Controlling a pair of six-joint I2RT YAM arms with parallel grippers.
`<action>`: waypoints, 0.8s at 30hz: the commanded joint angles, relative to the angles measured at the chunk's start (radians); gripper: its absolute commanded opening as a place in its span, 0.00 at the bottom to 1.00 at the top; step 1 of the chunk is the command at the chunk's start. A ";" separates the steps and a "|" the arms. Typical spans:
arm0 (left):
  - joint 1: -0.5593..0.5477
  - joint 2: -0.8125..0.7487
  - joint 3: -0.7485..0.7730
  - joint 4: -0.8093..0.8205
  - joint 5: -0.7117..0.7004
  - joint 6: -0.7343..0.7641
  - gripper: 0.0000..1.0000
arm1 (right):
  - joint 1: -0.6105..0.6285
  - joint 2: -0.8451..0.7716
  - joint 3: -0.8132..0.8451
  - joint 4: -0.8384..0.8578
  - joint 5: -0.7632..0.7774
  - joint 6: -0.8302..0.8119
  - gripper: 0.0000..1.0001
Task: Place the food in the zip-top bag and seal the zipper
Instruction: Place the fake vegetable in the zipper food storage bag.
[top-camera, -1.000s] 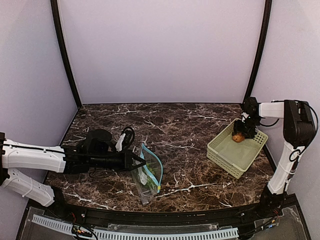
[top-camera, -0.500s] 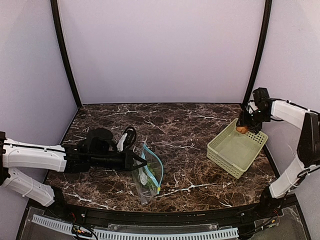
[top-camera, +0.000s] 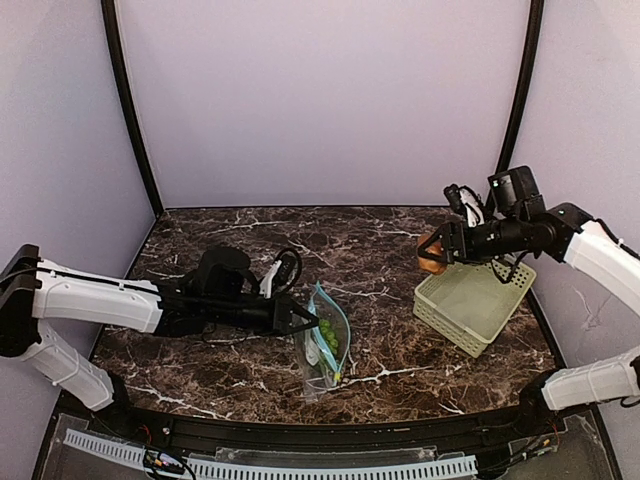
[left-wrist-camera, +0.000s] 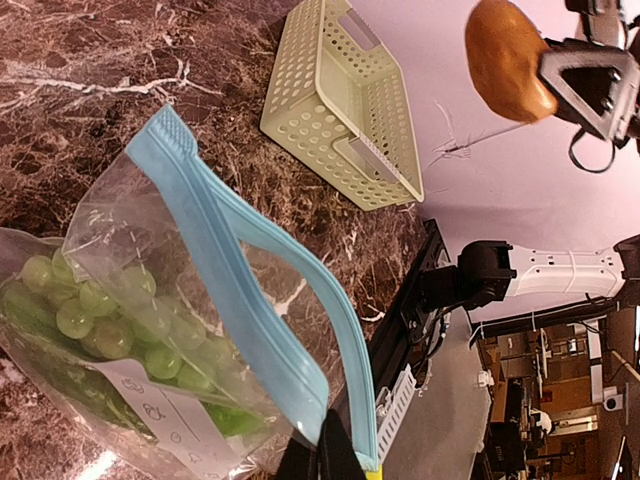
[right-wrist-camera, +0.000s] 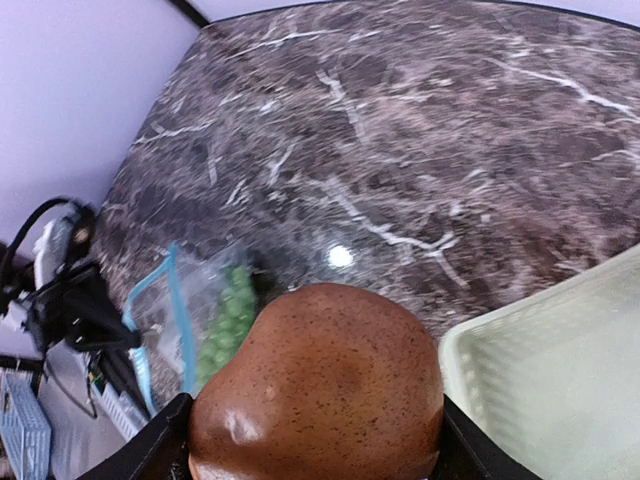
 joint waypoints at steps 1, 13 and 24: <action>-0.003 0.045 0.004 0.066 0.030 -0.027 0.01 | 0.164 -0.039 -0.055 0.094 -0.088 0.116 0.63; -0.003 0.048 -0.062 0.112 0.017 -0.073 0.01 | 0.560 0.153 -0.079 0.338 -0.005 0.264 0.62; -0.003 0.031 -0.064 0.089 0.019 -0.062 0.01 | 0.607 0.323 -0.071 0.477 -0.015 0.312 0.61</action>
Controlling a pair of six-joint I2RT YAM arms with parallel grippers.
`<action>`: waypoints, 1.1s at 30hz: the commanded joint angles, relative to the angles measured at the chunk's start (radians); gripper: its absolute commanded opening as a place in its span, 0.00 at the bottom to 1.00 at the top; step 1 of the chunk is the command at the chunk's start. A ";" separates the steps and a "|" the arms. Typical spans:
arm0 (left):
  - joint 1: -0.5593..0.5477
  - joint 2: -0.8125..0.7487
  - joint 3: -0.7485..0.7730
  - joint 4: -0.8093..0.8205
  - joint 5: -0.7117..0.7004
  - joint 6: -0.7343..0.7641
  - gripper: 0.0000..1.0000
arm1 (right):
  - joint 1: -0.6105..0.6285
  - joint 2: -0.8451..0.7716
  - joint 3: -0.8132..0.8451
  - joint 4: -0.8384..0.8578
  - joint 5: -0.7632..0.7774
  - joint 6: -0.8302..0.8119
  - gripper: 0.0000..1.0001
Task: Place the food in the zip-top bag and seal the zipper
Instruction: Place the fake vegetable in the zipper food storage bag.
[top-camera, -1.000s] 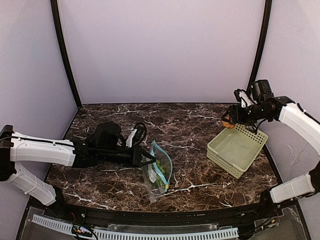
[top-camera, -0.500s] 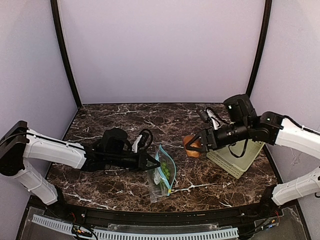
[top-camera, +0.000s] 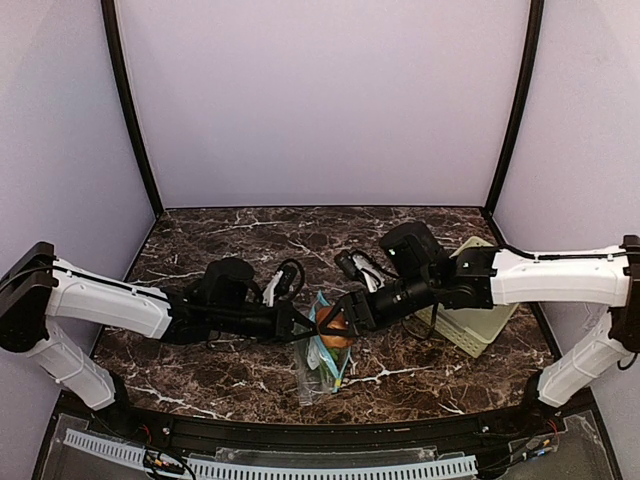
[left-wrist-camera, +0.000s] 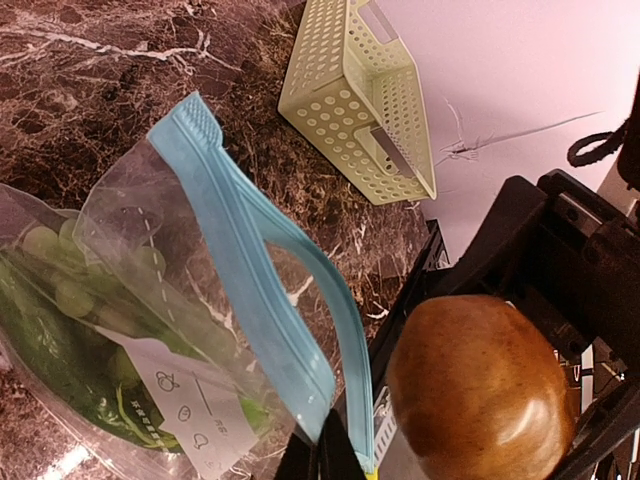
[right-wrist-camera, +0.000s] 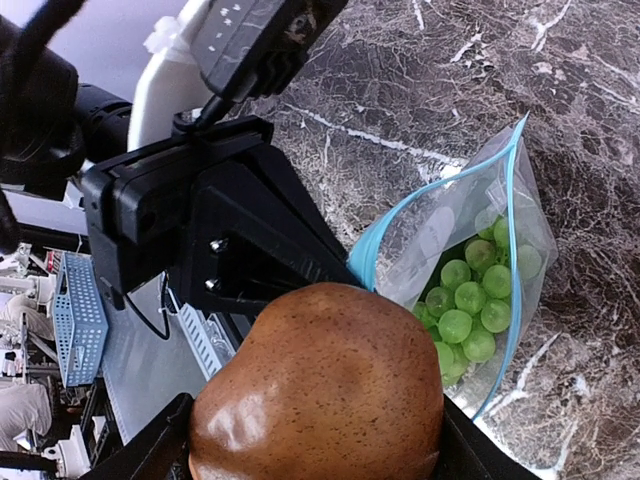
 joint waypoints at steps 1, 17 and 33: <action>-0.002 -0.043 -0.014 -0.021 0.001 0.012 0.01 | 0.008 0.051 0.009 0.083 0.015 0.028 0.61; -0.003 -0.076 -0.027 -0.040 -0.009 0.017 0.01 | -0.022 0.166 0.015 0.072 0.059 0.054 0.61; -0.003 -0.087 -0.034 -0.039 -0.014 0.018 0.01 | 0.007 0.268 0.155 -0.062 0.185 -0.032 0.63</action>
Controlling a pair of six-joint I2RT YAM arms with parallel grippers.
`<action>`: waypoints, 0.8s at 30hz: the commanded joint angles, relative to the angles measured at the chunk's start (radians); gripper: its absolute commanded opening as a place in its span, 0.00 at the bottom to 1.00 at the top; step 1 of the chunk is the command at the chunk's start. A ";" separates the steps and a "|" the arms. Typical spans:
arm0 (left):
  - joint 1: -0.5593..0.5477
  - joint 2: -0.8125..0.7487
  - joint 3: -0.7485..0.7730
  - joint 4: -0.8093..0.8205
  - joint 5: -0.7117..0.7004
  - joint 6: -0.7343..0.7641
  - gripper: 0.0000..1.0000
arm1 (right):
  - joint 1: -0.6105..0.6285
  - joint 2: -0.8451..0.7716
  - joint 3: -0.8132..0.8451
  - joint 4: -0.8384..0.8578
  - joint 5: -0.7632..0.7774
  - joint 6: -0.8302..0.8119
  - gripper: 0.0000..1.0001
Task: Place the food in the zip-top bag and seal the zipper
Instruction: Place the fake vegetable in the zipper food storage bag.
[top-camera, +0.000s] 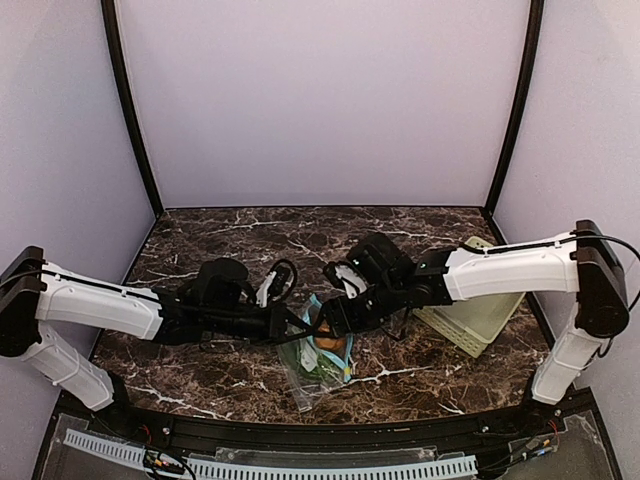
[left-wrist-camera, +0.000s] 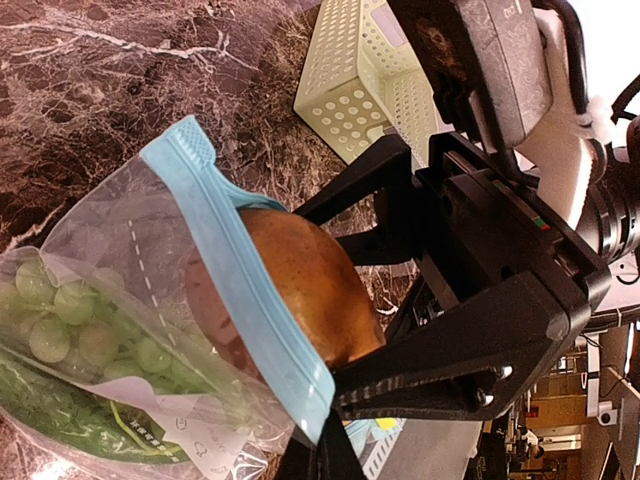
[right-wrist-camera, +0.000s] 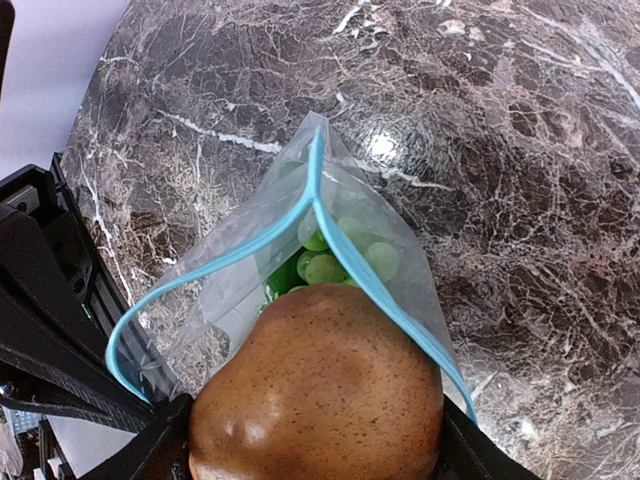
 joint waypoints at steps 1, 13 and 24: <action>-0.002 -0.024 -0.011 0.018 0.011 0.013 0.01 | 0.026 0.034 0.055 -0.025 0.059 -0.030 0.64; -0.002 -0.040 -0.015 0.007 0.003 0.016 0.01 | 0.037 0.013 0.074 -0.037 0.070 -0.051 0.88; -0.004 -0.043 -0.021 0.007 -0.003 0.011 0.01 | 0.025 -0.134 0.024 -0.081 0.107 -0.011 0.89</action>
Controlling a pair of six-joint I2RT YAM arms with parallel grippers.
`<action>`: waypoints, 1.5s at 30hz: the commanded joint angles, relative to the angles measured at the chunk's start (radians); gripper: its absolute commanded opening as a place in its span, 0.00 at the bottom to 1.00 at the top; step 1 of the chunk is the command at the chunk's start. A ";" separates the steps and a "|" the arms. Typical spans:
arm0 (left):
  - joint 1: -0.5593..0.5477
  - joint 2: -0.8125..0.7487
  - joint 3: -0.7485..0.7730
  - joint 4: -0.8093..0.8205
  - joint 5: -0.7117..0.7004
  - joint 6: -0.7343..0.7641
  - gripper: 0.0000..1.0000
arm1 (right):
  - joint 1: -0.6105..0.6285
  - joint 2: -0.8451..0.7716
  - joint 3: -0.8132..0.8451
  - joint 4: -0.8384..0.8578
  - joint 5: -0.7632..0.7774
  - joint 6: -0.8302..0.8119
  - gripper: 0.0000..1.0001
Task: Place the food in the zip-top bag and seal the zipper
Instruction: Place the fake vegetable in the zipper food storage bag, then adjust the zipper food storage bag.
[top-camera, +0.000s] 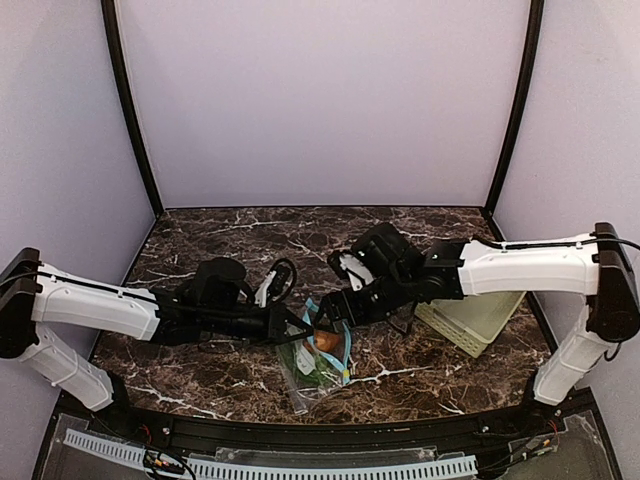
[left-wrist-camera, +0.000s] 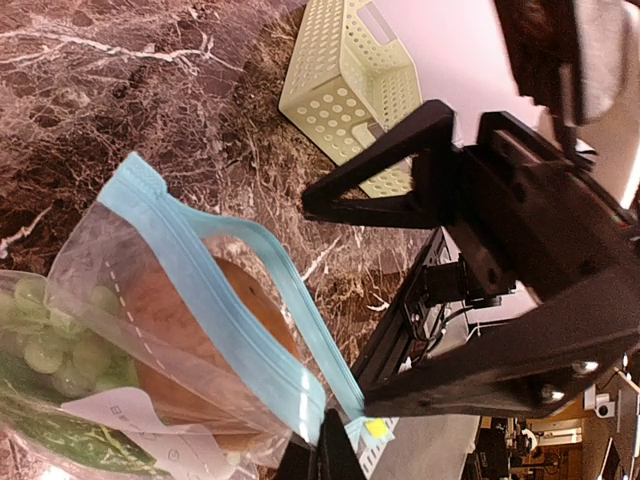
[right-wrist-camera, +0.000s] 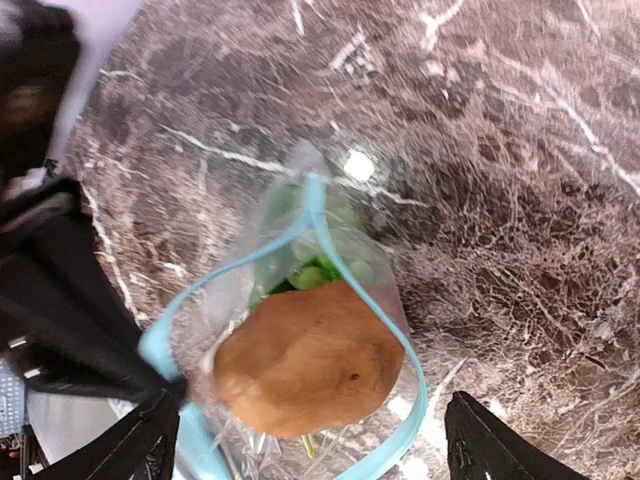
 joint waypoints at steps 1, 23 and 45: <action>-0.003 -0.022 -0.017 0.008 -0.007 0.005 0.01 | -0.005 -0.081 -0.029 0.010 0.010 0.032 0.88; -0.003 -0.031 -0.011 -0.013 -0.008 0.008 0.01 | -0.046 0.059 -0.076 0.017 0.005 0.073 0.38; -0.001 -0.054 0.165 -0.297 -0.071 0.175 0.01 | -0.039 -0.133 0.014 -0.054 -0.049 0.078 0.00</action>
